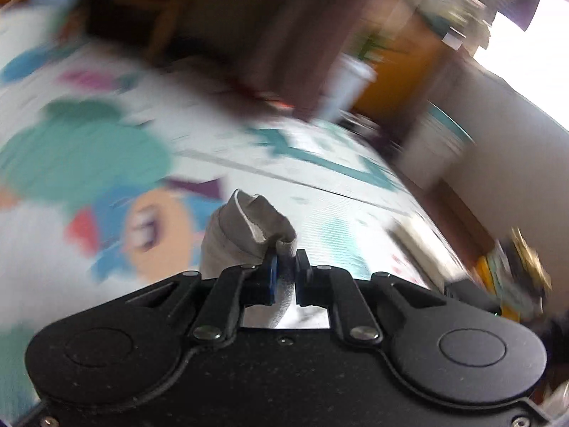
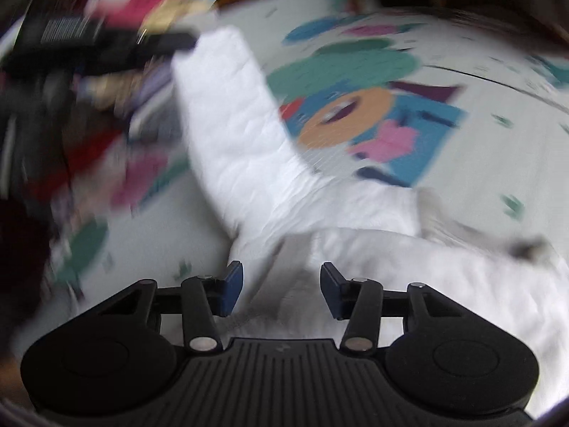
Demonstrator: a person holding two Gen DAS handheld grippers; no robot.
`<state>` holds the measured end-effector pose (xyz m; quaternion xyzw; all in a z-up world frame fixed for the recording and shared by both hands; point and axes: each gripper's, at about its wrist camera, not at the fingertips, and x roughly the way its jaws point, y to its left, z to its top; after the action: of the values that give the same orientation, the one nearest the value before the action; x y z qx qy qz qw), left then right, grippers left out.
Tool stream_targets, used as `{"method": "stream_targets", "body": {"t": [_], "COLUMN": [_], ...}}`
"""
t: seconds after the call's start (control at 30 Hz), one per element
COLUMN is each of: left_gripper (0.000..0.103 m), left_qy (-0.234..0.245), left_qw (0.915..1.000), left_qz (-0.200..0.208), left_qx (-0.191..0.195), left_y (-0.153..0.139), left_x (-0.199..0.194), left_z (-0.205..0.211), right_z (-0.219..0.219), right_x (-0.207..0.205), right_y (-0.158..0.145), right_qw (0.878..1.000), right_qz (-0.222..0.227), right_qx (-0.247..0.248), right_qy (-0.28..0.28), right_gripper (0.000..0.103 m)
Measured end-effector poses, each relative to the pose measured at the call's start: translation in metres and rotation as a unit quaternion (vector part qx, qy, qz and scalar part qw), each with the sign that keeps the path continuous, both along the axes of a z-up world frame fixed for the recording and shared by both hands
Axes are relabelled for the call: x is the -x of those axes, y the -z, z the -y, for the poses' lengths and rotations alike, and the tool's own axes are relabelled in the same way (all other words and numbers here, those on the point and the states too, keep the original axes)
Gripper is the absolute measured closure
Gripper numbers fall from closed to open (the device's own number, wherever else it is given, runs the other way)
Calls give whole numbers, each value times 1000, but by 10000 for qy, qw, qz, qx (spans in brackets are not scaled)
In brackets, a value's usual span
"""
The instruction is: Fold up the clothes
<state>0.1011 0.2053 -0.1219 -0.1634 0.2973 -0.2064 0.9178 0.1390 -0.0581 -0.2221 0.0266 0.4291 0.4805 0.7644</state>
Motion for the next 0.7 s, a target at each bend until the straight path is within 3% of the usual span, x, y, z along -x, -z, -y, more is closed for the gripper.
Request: {"method": "stream_targets", "body": {"t": [0.07,0.1,0.17,0.23,0.27,0.3,0.37,0.47,0.57,0.6,0.63,0.7], "left_gripper": [96,96,96,96,96,96,96,96,96,96,96,88], "left_qy": [469,685,1124,1444,1566,1676,1860,2066,2164,2153,2204,2368], "left_qw": [9986,9970,9910,9838,9802,9766,9688,9584,9515,9499,9472,9405], "left_qz": [109,129,257,331,366,401,481,576,622,662,725,859], "left_qx": [-202,-334,-685,-1009,-1154,-1290,-1566,-1885,-2097,-2167,-2213,-2283], "left_y": [4,9,19,29,33,36,44,51,57,59,60,61], "left_x": [-6,-9,-5,-3,-2,-1,-4,1,2,1,4,12], "left_z": [30,46,77,105,116,127,145,162,176,180,182,185], "right_z": [43,65,108,141,150,153,153,145,133,128,123,122], "right_x": [-7,-11,-15,-17,-18,-21,-27,-37,-47,-51,-55,-60], "right_y": [2,4,13,26,31,34,35,29,22,20,19,26], "right_qw": [9923,9819,9472,9019,8861,8782,8717,8718,8897,9013,9093,9118], "right_qz": [-642,-986,-1687,-2247,-2444,-2580,-2764,-2814,-2715,-2637,-2580,-2615], "right_qx": [-677,-1037,-1837,-2612,-2834,-2945,-3063,-3163,-2861,-2591,-2377,-2242], "right_qy": [819,1243,2016,2606,2735,2746,2643,2464,2299,2259,2236,2236], "right_gripper": [53,53,53,44,41,36,34,27,26,35,59,90]}}
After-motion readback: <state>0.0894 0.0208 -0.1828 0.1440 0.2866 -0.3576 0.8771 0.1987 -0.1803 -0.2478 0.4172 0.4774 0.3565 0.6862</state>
